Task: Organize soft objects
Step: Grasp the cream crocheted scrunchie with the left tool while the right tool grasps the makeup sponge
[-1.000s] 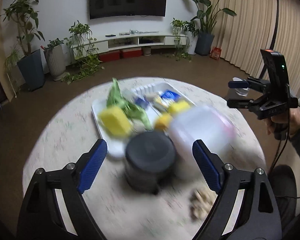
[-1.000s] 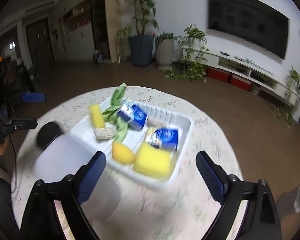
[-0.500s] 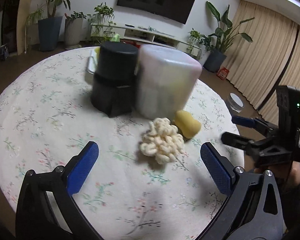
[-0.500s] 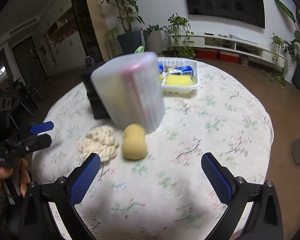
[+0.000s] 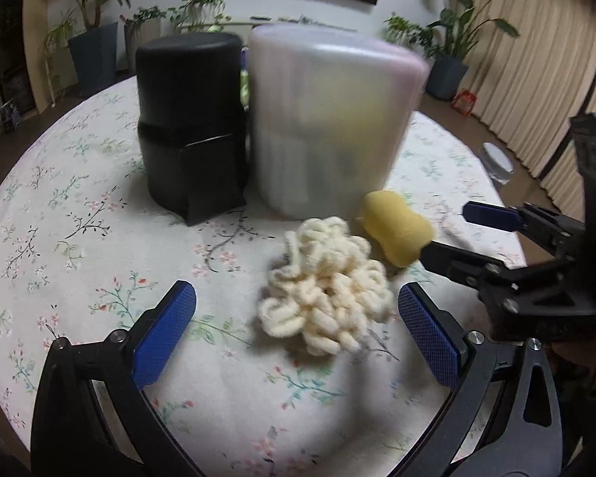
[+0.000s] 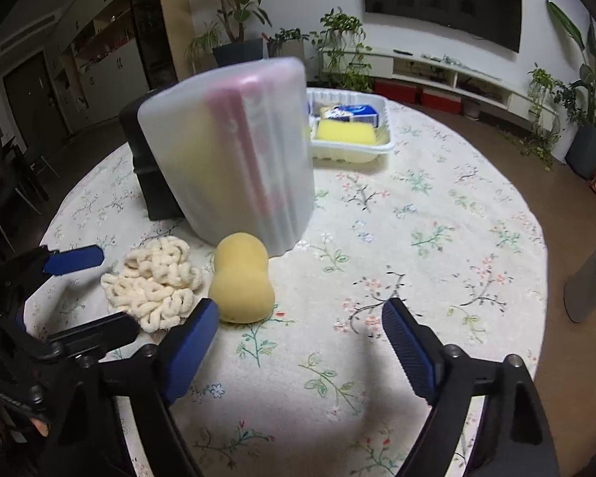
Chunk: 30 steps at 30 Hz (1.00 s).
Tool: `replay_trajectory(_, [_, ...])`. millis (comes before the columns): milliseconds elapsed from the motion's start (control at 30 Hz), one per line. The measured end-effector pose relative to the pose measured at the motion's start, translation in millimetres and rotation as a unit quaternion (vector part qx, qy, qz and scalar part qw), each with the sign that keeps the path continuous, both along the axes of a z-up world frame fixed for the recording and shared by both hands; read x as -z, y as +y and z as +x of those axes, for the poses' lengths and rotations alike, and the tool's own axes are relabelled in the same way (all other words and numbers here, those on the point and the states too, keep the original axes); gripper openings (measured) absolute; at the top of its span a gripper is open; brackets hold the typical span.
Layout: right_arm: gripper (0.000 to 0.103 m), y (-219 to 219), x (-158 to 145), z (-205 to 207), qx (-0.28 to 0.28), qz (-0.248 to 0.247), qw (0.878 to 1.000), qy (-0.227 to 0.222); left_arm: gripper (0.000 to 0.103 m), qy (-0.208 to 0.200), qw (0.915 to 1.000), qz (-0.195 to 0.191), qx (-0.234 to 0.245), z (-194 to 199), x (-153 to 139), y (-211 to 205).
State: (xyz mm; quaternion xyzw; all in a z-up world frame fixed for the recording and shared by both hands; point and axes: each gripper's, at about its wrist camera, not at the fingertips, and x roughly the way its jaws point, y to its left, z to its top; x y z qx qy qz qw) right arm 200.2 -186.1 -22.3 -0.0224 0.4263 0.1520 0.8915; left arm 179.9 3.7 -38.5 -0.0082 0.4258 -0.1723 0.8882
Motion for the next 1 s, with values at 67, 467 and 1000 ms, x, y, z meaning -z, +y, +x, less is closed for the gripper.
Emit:
replay_trajectory(67, [0.087,3,1,2,-0.006,0.001,1.000,-0.001,0.103,0.004,0.9999,0.007,-0.009,6,1,2])
replay_trajectory(467, [0.085,8,4,14,-0.017,-0.012,1.000,0.002,0.103,0.034,0.9992,0.022,0.002,20,15,-5])
replay_trajectory(1000, [0.084,30,0,14,-0.069,-0.029,0.997,-0.007,0.071,0.020,0.9984,0.044,-0.029,25,14,12])
